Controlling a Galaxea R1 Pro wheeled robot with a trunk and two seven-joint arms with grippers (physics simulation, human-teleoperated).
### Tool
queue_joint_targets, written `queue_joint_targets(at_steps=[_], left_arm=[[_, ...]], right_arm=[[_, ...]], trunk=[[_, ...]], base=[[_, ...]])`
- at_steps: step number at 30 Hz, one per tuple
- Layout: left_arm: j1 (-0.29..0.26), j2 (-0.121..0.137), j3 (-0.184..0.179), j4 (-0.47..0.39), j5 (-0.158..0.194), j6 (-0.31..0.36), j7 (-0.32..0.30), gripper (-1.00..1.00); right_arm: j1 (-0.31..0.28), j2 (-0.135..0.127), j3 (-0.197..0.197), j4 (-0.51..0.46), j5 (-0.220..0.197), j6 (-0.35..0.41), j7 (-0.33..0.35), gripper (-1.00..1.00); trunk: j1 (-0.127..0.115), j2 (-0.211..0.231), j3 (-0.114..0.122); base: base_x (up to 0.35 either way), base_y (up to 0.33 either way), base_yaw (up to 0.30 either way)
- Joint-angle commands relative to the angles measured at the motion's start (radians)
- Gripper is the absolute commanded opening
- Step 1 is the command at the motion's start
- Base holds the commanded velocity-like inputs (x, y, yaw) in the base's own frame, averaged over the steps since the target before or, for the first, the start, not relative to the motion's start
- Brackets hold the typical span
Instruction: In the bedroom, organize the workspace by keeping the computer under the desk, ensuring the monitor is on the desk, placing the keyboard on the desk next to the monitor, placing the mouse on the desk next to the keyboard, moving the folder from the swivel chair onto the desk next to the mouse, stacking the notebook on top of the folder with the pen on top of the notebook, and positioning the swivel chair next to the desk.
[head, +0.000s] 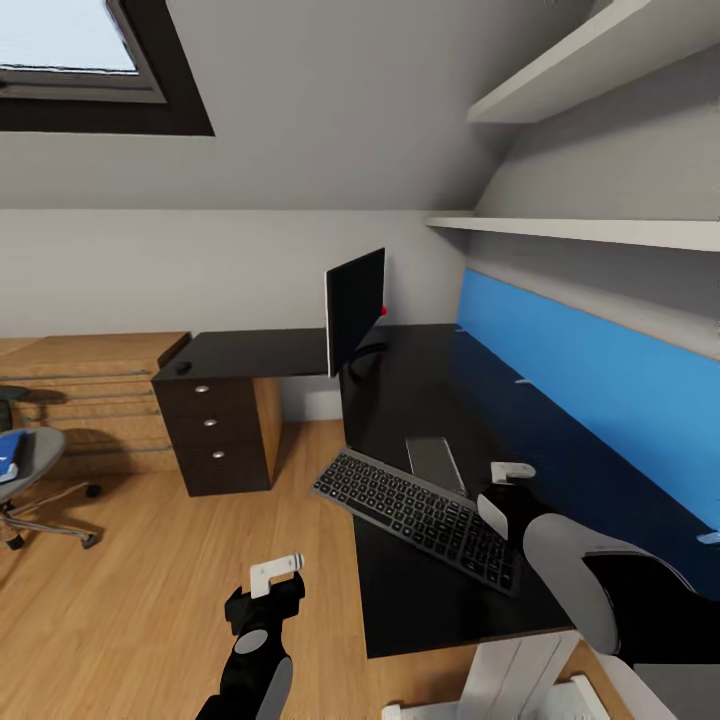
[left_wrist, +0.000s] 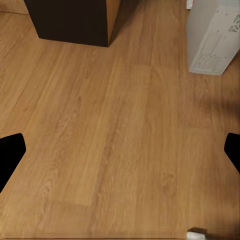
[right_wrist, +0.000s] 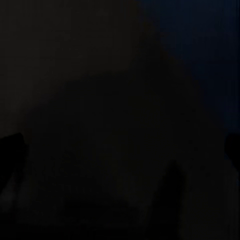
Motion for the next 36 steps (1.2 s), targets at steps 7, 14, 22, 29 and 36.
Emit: queue_joint_targets(at_steps=[7, 14, 22, 29, 36], left_arm=[[-0.001, 0.000, -0.002, -0.001, 0.007, 0.003, 0.007, 1.00], [-0.001, -0.001, -0.002, -0.001, 0.007, 0.003, 0.007, 1.00], [-0.001, -0.001, -0.002, -0.001, 0.007, 0.003, 0.007, 1.00], [-0.001, -0.001, -0.002, -0.001, 0.007, 0.003, 0.007, 1.00], [-0.001, -0.001, -0.002, -0.001, 0.007, 0.004, 0.007, 1.00]], right_arm=[[0.000, 0.000, 0.000, -0.001, -0.008, 0.009, -0.003, 1.00], [0.000, 0.000, 0.000, -0.001, -0.008, 0.009, -0.003, 1.00], [0.000, -0.001, 0.000, -0.001, -0.008, 0.009, -0.003, 1.00], [0.000, 0.000, 0.000, -0.001, -0.008, 0.009, -0.003, 1.00], [0.000, 0.000, 0.000, -0.001, -0.008, 0.008, -0.003, 1.00]], trunk=[[0.000, -0.001, -0.001], [0.000, -0.001, -0.001], [0.000, -0.001, -0.001], [0.000, -0.001, -0.001], [0.000, -0.001, -0.001]], base=[[-0.129, 0.000, 0.000], [-0.117, 0.000, 0.000], [-0.116, 0.000, 0.000], [-0.091, 0.000, 0.000], [-0.006, 0.000, 0.000]])
